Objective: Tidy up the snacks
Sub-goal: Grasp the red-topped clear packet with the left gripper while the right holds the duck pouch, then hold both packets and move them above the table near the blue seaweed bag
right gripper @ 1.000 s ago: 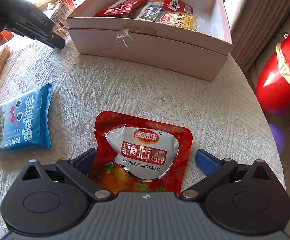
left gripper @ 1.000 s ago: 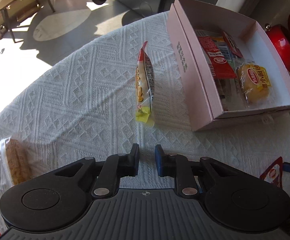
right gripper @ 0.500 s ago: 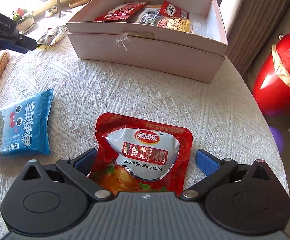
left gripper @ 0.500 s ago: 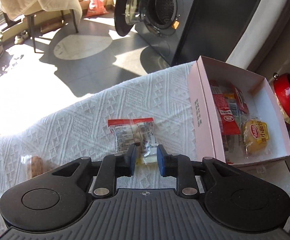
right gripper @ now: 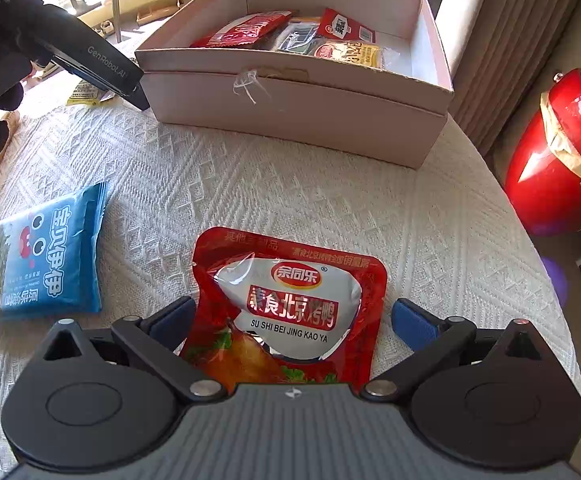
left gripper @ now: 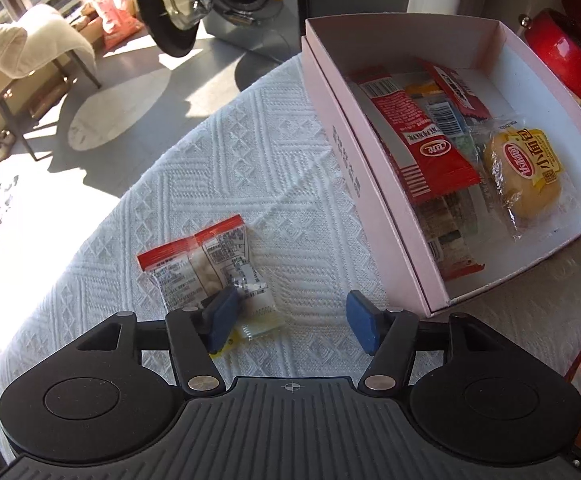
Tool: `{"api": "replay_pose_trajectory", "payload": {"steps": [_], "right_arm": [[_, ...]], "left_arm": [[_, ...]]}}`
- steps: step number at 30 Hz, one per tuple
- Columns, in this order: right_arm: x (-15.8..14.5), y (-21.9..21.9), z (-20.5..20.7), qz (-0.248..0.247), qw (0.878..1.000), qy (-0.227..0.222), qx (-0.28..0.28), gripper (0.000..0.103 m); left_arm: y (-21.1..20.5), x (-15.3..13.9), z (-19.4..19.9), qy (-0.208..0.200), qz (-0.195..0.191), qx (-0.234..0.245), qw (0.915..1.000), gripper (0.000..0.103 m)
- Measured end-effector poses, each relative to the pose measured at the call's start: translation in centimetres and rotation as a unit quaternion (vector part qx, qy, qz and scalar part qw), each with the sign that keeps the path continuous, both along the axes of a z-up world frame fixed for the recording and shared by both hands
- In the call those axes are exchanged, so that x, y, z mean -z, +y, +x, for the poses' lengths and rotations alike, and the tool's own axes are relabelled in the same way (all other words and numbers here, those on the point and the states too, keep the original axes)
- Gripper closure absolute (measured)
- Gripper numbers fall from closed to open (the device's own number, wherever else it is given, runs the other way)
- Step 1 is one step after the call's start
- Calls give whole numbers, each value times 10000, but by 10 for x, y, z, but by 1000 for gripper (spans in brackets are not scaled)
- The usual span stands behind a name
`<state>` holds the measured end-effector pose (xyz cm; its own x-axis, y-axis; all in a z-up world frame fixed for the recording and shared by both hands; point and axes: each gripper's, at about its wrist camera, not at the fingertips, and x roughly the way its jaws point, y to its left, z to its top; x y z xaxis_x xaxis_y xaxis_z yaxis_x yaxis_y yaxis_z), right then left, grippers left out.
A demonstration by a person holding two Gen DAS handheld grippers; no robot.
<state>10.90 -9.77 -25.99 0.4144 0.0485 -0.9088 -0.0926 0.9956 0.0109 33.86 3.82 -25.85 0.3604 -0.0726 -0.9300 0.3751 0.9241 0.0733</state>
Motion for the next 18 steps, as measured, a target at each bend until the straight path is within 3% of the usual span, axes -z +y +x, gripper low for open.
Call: {"api": "replay_pose_trajectory", "payload": {"steps": [6,10,14,17,18], "right_arm": [[0,-1,0,4,10000,-4,-83,0],[0,0,1,4,9999,-17,-131,0],[1,1,-2,6,9999,-57,-130,0],[1,1,-2,7,9999,-69,-135,0],[1,0,-1,7,9999,-59,-136,0]], "left_arm": [[9,-11,-1,-8,-194,-263,9995,41],[38,-40,-8,-539,-657,-1080,9905,41],[69,-34,13,-170,-1041,-1900,9761,43],[62,-21,28,41,-798,-1727,9817,43],[58,-16,31,83,-687,-1658,9837,39]]}}
